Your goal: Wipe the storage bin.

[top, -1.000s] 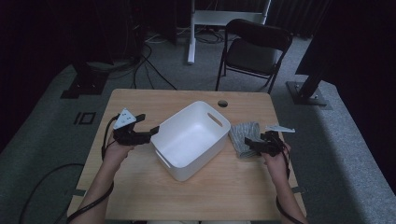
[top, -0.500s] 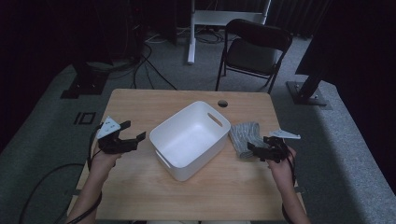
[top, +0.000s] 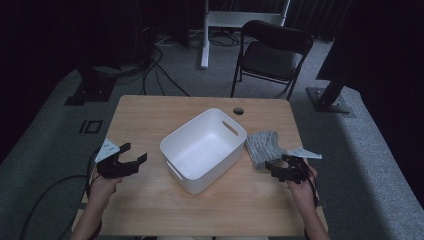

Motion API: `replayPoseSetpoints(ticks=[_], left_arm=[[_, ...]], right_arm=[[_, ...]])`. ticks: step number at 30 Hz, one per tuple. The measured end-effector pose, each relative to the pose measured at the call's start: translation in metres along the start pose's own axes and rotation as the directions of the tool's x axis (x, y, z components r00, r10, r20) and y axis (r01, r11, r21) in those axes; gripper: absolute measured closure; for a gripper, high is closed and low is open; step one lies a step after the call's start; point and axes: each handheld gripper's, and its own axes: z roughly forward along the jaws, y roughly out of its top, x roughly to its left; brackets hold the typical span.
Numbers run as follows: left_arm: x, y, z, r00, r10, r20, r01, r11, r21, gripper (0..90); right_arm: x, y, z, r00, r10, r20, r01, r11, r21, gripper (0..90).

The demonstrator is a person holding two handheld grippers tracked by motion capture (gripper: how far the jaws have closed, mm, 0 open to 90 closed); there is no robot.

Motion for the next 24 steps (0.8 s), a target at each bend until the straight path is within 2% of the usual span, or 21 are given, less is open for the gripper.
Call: replayPoseSetpoints(ticks=[3, 7, 9, 10, 15, 17, 24], left_arm=[[-0.001, -0.009, -0.001, 0.9998, -0.015, -0.009, 0.016, 0.9998, 0.014, 19.3], [-0.004, -0.022, 0.001, 0.9995, -0.027, -0.015, 0.027, 0.9988, 0.041, 19.3], [-0.004, -0.022, 0.001, 0.9995, -0.027, -0.015, 0.027, 0.9988, 0.041, 19.3], [-0.006, -0.030, 0.003, 0.9993, -0.037, -0.010, 0.038, 0.9976, 0.058, 19.3], [-0.009, -0.043, 0.006, 0.9987, -0.048, -0.018, 0.050, 0.9949, 0.087, 19.3], [-0.010, -0.047, 0.007, 0.9977, -0.066, -0.015, 0.067, 0.9932, 0.096, 19.3], [-0.008, -0.058, 0.003, 0.9964, -0.077, -0.034, 0.081, 0.9895, 0.120, 17.5]], right_arm=[[0.000, -0.007, -0.001, 1.0000, 0.001, -0.002, -0.001, 1.000, -0.009, 14.8], [0.001, -0.014, -0.002, 1.0000, 0.002, 0.005, -0.002, 1.000, 0.005, 14.4], [0.001, -0.016, -0.003, 0.9999, -0.002, 0.012, 0.002, 1.000, 0.012, 14.4], [0.001, -0.016, -0.003, 0.9999, -0.002, 0.012, 0.002, 1.000, 0.012, 14.4], [-0.001, -0.030, -0.004, 0.9996, 0.011, 0.025, -0.012, 1.000, 0.028, 14.0], [-0.001, -0.035, -0.005, 0.9994, 0.014, 0.032, -0.015, 0.999, 0.029, 14.0], [-0.006, -0.048, -0.009, 0.9981, 0.036, 0.050, -0.039, 0.998, 0.046, 13.9]])
